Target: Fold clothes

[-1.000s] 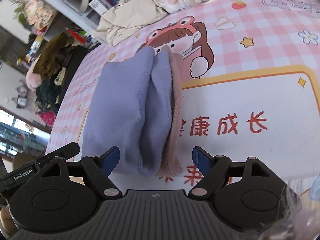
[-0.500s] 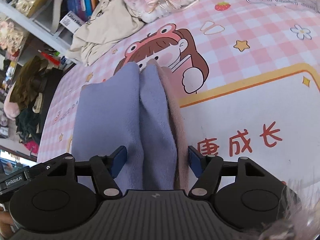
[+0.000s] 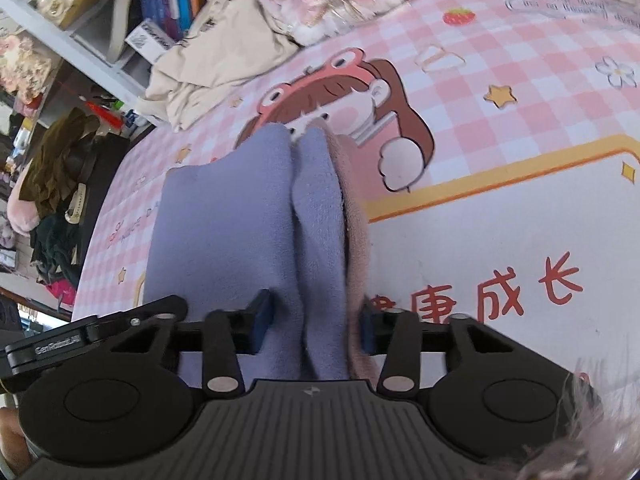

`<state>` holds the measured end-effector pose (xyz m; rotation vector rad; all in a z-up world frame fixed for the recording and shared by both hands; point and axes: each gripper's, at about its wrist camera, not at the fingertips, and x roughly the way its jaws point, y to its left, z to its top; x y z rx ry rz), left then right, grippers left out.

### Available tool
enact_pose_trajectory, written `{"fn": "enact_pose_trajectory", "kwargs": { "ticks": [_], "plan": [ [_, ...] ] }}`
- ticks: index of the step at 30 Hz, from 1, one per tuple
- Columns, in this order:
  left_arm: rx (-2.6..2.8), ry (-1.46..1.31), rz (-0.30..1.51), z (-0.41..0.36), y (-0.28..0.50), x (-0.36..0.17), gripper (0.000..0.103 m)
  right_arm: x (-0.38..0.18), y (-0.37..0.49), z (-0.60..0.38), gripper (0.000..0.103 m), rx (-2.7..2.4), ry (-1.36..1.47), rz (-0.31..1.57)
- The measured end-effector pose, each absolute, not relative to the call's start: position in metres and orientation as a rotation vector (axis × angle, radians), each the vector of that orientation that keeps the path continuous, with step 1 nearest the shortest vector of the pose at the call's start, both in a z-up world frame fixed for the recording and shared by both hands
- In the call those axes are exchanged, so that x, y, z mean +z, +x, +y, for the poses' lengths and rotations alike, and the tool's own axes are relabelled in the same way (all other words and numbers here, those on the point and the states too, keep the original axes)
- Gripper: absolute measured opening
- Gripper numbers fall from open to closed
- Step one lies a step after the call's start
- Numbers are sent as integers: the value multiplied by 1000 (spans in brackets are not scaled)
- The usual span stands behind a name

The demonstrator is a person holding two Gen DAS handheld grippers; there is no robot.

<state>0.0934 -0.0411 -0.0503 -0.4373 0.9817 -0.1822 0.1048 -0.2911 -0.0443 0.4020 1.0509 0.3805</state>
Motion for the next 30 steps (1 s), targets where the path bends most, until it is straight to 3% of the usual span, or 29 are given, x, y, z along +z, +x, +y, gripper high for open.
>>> {"fn": "enact_pose_trajectory", "kwargs": {
  "ticks": [3,6,10,12,13,14,17,19,24,26,30],
  "plan": [
    [-177,-345,977,-54,88,-41,51,-28,93,-278,20,392,259,987],
    [-198,-290,986,-64,80,-38,51,-23,80,-272,20,408,138,975],
    [-256,-373,1032,-54,72,-43,57,-28,75,-295,22,422,241,1059],
    [-278,-419,1055,-48,71,-48,62,-35,77,-307,33,396,315,1098],
    [-283,-444,1064,-45,74,-52,64,-38,80,-311,48,376,349,1112],
    [-288,-468,1073,-42,76,-55,67,-42,82,-315,54,360,384,1120],
    [-304,-544,1079,-34,82,-64,70,-54,87,-322,55,363,493,1126],
    [-310,-575,1074,-32,84,-66,68,-57,89,-322,55,369,521,1123],
    [-286,-512,1053,-45,82,-58,58,-51,89,-308,32,411,443,1103],
    [-275,-446,1038,-55,79,-52,52,-40,82,-299,28,424,333,1050],
    [-283,-354,1028,-65,76,-45,53,-33,74,-289,28,437,195,1011]
  ]
}}
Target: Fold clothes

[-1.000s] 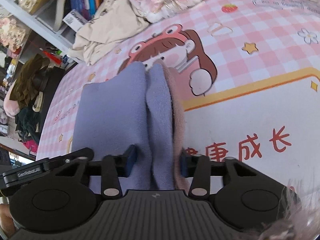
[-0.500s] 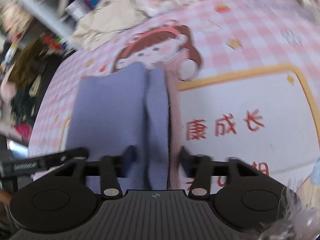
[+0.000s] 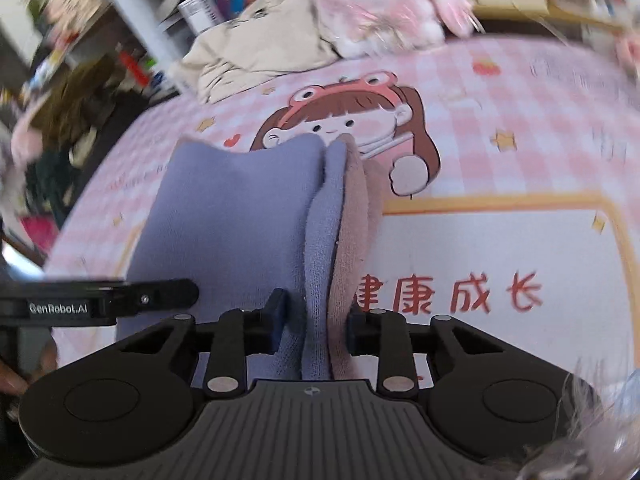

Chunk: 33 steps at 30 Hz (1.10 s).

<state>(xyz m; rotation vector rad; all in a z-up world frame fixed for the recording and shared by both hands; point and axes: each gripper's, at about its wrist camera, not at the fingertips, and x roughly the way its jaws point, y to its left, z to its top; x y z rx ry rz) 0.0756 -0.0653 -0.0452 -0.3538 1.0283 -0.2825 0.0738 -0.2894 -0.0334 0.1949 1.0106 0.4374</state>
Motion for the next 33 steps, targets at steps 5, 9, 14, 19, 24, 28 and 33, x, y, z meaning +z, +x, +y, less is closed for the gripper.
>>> {"fn": "enact_pose_trajectory", "kwargs": {
  "ticks": [5,9,14,19,24,28,33],
  "plan": [
    [-286,-569,1080,-40,81,-64,58,-51,86,-312,41,424,385,1100],
    [-290,-582,1072,-42,81,-66,52,-53,88,-315,31,433,443,1107],
    [-284,-459,1007,-55,78,-48,44,-33,82,-300,24,465,312,1004],
    [-287,-434,944,-47,91,-31,44,-16,93,-291,24,491,273,927],
    [-289,-425,934,-33,121,-26,44,-9,117,-280,24,490,264,899],
    [-284,-413,924,-22,144,-23,44,-7,142,-270,24,476,271,891],
    [-284,-410,938,-6,178,-25,44,-11,174,-252,24,459,287,901]
  ]
}}
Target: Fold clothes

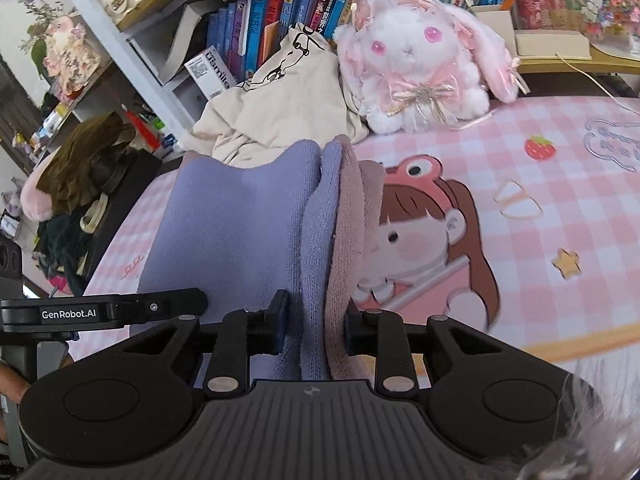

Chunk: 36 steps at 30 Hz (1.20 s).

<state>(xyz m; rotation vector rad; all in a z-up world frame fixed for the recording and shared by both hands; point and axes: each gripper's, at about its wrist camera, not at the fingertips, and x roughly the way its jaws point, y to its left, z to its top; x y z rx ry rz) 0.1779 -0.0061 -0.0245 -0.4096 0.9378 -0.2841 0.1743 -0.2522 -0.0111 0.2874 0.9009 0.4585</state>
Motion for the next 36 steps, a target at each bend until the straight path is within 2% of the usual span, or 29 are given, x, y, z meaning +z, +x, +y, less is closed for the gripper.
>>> {"fn": "enact_pose_trajectory", "kwargs": {
  "ticks": [14,25,33,34,36],
  "plan": [
    [-274,-445,999,44,262,-51,44,-37,253,-204,25,359,349,959],
    [-303,-474,1004,63,285,-62,46,-51,272,-192,27,292,394,975],
    [-289,-487,984,68,290,-67,51,-55,279,-187,33,288,374,965],
    [-286,-473,980,66,288,-66,51,-55,278,-186,36,286,373,965],
    [-282,-445,973,63,286,-63,57,-53,276,-185,40,276,356,961]
  ]
}}
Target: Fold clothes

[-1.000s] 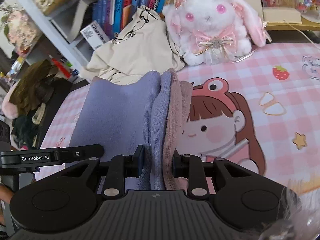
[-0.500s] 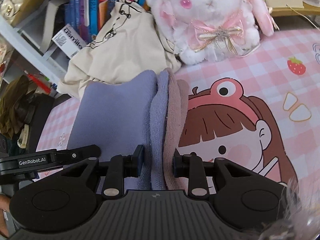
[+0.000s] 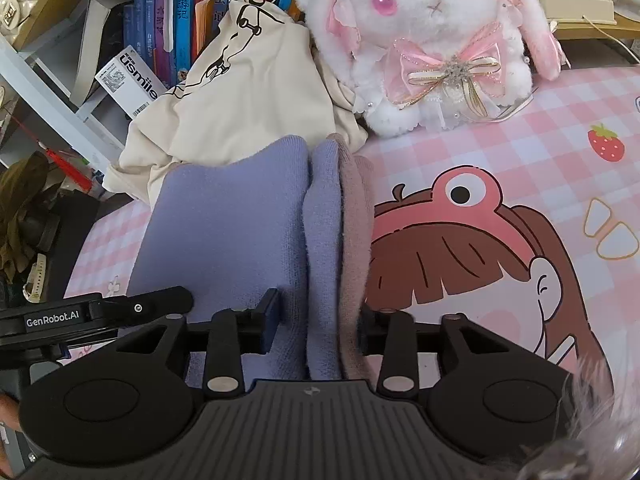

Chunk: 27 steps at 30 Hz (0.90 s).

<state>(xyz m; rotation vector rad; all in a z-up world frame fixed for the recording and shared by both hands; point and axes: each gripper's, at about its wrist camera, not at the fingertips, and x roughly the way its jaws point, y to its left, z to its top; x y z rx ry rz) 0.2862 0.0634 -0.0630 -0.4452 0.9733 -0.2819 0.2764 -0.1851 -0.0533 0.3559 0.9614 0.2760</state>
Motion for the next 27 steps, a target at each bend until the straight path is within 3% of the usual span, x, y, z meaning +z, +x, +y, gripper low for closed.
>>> {"fn": "enact_pose_trajectory", "kwargs": {
  "ticks": [3,8,12,16,27],
  "plan": [
    [-268,-406,947,60,279,-55,61,-47,268,-183,53,275,316,942],
    [-209,-347,859,56,252,-37,64,-34,248,-179,67,281,254,893],
    [-158,-282,776,47,214,-26,77,-25,219,-174,77,273,176,832],
    [-106,-216,747,32,177,-27,83,-21,184,-167,84,271,50,780],
    [5,-98,744,8,106,-37,88,-27,104,-165,88,229,-76,767]
  ]
}}
